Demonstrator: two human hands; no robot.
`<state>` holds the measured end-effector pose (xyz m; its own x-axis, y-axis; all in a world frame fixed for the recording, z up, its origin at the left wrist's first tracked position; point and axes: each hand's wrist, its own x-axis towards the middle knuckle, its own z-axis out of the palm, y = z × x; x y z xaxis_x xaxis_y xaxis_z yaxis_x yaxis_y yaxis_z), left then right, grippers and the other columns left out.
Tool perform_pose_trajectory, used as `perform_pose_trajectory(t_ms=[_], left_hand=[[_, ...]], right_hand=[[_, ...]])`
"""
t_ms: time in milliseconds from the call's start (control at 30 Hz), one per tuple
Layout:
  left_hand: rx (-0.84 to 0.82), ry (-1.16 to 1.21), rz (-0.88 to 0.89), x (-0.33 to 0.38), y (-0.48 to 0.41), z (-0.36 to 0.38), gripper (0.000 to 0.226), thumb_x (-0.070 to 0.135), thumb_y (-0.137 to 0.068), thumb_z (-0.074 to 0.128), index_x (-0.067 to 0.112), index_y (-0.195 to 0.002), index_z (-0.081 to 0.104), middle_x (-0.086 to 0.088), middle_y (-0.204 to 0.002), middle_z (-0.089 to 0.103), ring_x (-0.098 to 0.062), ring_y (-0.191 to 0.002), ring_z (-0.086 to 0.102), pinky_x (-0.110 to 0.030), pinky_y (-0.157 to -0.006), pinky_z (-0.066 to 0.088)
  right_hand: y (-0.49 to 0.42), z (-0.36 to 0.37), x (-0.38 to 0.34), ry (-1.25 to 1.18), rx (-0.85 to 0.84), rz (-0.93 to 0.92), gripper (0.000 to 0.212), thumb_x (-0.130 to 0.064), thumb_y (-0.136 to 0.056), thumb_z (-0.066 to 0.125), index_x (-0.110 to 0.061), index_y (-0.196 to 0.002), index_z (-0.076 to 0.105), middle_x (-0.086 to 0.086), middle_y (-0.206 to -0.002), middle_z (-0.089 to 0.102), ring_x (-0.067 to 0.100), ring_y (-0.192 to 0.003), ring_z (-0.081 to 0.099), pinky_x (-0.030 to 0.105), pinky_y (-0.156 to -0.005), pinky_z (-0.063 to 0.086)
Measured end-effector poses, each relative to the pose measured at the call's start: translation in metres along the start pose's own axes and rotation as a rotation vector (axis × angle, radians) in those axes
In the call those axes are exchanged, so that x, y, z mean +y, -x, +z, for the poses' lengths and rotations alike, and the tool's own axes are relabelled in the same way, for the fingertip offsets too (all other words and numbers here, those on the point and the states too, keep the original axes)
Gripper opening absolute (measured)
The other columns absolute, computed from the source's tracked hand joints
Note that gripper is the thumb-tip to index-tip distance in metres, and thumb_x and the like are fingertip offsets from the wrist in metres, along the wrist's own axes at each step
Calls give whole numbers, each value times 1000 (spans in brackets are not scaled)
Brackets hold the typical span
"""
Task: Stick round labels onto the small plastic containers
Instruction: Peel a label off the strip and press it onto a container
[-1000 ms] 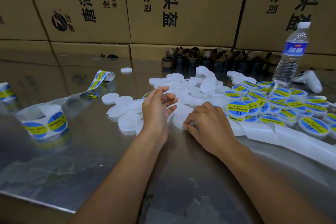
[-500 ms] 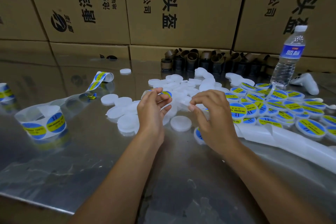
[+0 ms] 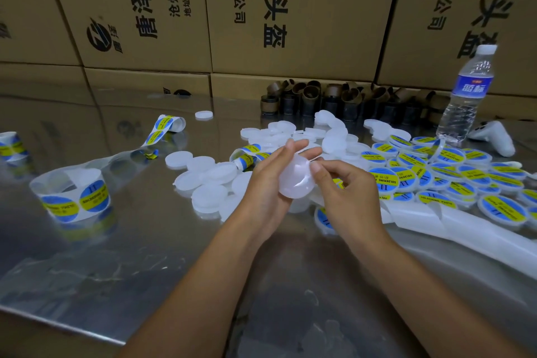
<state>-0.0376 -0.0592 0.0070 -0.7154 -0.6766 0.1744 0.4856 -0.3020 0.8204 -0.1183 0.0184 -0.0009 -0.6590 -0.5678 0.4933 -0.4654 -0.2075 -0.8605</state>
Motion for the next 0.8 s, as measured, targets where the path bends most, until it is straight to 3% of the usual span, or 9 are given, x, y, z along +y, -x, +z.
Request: perform_pose_trajectory(t_ms=[100,167,367,533,633,733,800], left_hand=[[-21,-29,44,-2,0,-2,17,15,-89,54,12,-102,63,-3,-97,74,-12,-91,69,-23,-81,55],[-26,-47,48,-3,0,-2,18,6,-94,48,13,-103,62,-1,-95,74,-11,-91,69,-23,-83,55],[6,41,112,0,-3,-7,18,7,-96,46,11,-106,61,-1,-96,74,-15,-93,70,-22,-75,56],[199,141,105,5,-9,-15,17,7,-97,47,13,-101,62,1,-83,75,-17,-81,72,-25,-71,58],[330,150,98,3,-12,-18,15,5,-95,49,13,-97,62,2,-75,74,-15,-73,72,-28,-70,56],[461,149,116,2,-15,-21,10,6,-92,55,12,-91,63,3,-70,72,-14,-67,71,-29,-70,53],[503,182,122,2,-15,-22,7,7,-90,58,12,-88,63,2,-69,72,-15,-65,70,-31,-73,52]], right_hand=[[-2,0,1,-15,30,20,12,-20,-87,64,-27,-79,69,-15,-78,70,-2,-74,60,8,-70,44],[-2,-1,0,-30,31,20,12,-20,-85,66,-29,-78,69,-14,-77,70,0,-76,62,11,-71,46],[-4,-2,0,-34,61,-15,15,-20,-86,65,-33,-78,65,-13,-71,69,-2,-75,63,11,-64,44],[-26,5,1,155,-7,-58,17,-8,-88,57,-23,-89,65,-13,-80,64,-8,-73,55,1,-65,37],[-51,22,4,252,-84,3,19,-7,-90,52,-22,-91,64,-6,-92,65,1,-79,56,8,-69,40],[-73,42,13,314,-176,145,21,-9,-92,48,-16,-104,64,4,-108,66,18,-99,59,24,-82,42],[-80,55,20,381,-251,214,24,-14,-93,47,-13,-111,62,7,-117,63,23,-109,56,26,-85,40]])
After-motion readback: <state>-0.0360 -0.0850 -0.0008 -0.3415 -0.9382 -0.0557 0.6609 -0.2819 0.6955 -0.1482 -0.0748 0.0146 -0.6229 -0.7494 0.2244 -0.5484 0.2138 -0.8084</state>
